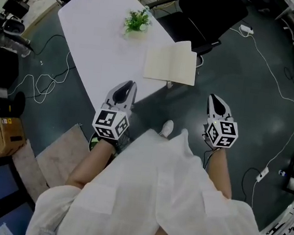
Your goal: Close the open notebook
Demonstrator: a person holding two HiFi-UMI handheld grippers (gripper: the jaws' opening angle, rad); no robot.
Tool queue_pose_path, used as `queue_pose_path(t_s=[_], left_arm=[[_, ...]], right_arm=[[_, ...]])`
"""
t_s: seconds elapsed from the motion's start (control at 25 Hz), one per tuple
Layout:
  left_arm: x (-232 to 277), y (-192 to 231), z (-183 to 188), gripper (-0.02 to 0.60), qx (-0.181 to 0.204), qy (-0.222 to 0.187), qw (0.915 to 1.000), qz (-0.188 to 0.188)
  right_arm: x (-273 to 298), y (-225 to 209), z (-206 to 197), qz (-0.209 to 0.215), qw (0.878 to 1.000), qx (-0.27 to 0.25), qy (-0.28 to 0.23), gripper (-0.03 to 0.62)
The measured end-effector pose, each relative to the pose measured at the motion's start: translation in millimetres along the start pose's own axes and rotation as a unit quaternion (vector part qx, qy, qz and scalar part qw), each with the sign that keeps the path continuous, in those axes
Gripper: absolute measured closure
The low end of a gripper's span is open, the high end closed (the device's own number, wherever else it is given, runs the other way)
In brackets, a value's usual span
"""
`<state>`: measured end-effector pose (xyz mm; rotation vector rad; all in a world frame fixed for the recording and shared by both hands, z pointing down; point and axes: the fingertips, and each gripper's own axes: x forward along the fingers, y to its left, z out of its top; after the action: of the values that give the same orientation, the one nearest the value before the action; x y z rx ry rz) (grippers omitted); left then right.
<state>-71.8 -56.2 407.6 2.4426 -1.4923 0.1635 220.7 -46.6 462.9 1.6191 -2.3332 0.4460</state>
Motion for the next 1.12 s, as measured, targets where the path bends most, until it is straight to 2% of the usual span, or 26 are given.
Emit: queue_pose_path(t_s=[0.36, 0.68, 1.12], left_arm=[[39, 4, -13, 0.548, 0.0, 0.015, 0.9996, 0.022], [52, 9, -39, 0.547, -0.009, 0.048, 0.9985, 0.025], [67, 20, -60, 0.548, -0.018, 0.086, 0.9961, 0.01]], right_arm=[[59, -21, -29, 0.042, 0.998, 0.007, 0.041, 0.556], [96, -34, -65, 0.051, 0.995, 0.031, 0.082, 0.533], [138, -38, -102, 0.053, 0.988, 0.068, 0.129, 0.495]])
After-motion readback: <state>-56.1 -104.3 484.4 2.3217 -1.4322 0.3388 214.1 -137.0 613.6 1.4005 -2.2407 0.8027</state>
